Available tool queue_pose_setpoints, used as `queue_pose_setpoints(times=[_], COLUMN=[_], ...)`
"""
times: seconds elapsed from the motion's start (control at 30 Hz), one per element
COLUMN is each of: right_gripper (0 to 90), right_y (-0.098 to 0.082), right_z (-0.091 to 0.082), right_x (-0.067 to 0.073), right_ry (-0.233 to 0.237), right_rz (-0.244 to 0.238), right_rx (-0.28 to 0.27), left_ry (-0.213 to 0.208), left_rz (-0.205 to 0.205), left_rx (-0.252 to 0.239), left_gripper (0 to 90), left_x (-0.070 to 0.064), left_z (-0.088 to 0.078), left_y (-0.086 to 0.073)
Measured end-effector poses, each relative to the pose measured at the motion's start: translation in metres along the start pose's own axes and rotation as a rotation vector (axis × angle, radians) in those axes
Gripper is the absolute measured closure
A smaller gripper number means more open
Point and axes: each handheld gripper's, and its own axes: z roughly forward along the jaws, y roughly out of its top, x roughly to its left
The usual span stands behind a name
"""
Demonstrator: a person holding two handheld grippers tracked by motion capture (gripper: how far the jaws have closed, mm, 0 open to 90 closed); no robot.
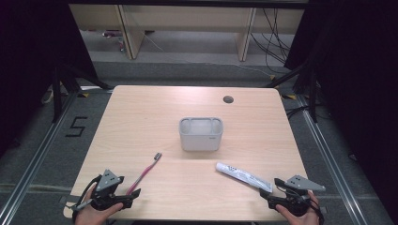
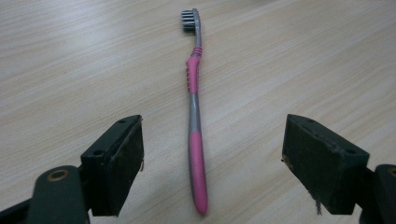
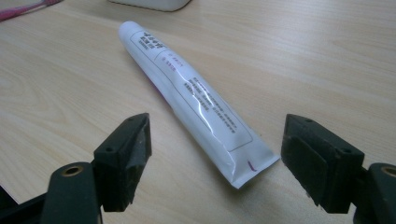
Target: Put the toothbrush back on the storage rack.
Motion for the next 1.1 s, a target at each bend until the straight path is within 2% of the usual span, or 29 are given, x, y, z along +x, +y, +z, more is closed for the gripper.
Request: queue_pose_setpoints(times=[0.07,0.3,0.43,0.5,0.57,0.6,0.77,0.83,0.87,0.9,0.97,1.0,1.03,1.07,1.1], right_gripper=[25.2,25.2,25.2,25.2,25.2,25.2,25.2,25.2,25.2,25.2,25.2,25.2,25.2,25.2,25.2], right_y=[0.0003,0.0004,0.0003,0.0002,-0.0001,0.0006,-0.0001,0.0001,0.0005,0.0004,0.0003,0.0002,0.0005,0.0001,0.0001], right_z=[-0.0004,-0.0007,-0.0002,-0.0003,0.0005,-0.0010,0.0003,0.0001,-0.0006,-0.0007,-0.0004,-0.0009,-0.0007,-0.0006,-0.0006], right_x=[-0.0008,-0.0007,0.0002,-0.0007,0.0000,-0.0004,0.0002,0.0001,0.0001,-0.0006,-0.0003,0.0009,-0.0013,0.0003,0.0003], right_ry=[-0.007,-0.016,-0.009,-0.006,0.004,-0.006,0.007,0.008,0.002,-0.007,0.003,0.002,-0.003,0.002,0.002], right_rz=[-0.013,-0.012,0.001,-0.010,0.004,-0.009,0.005,0.002,0.001,-0.014,-0.007,0.016,-0.011,0.010,0.010], right_rx=[0.006,0.004,0.013,0.005,-0.004,0.008,0.000,0.003,0.013,0.006,0.007,0.012,0.008,0.011,0.011], left_ry=[0.001,0.000,0.000,-0.005,-0.006,-0.011,-0.015,-0.017,-0.009,-0.019,-0.021,-0.013,-0.018,-0.019,-0.019], left_rz=[0.000,0.002,0.000,0.010,0.014,0.019,0.013,0.024,0.017,0.021,0.025,0.023,0.024,0.029,0.029], left_rx=[0.000,0.000,0.000,0.004,0.000,0.008,0.018,0.023,0.024,0.028,0.032,0.019,0.015,0.026,0.026], left_gripper=[20.2,20.2,20.2,20.2,20.2,20.2,20.3,20.3,20.3,20.3,20.3,20.3,20.4,20.4,20.5], left_x=[0.0001,0.0000,-0.0001,0.0000,0.0002,0.0010,0.0008,0.0011,0.0007,0.0006,0.0008,0.0004,0.0005,0.0007,0.0007], left_z=[-0.0001,0.0000,0.0002,0.0007,0.0012,0.0014,0.0026,0.0032,0.0047,0.0045,0.0052,0.0068,0.0073,0.0071,0.0071], left_y=[0.0001,0.0001,0.0000,0.0003,0.0000,0.0005,0.0017,0.0022,0.0029,0.0033,0.0047,0.0056,0.0058,0.0066,0.0066])
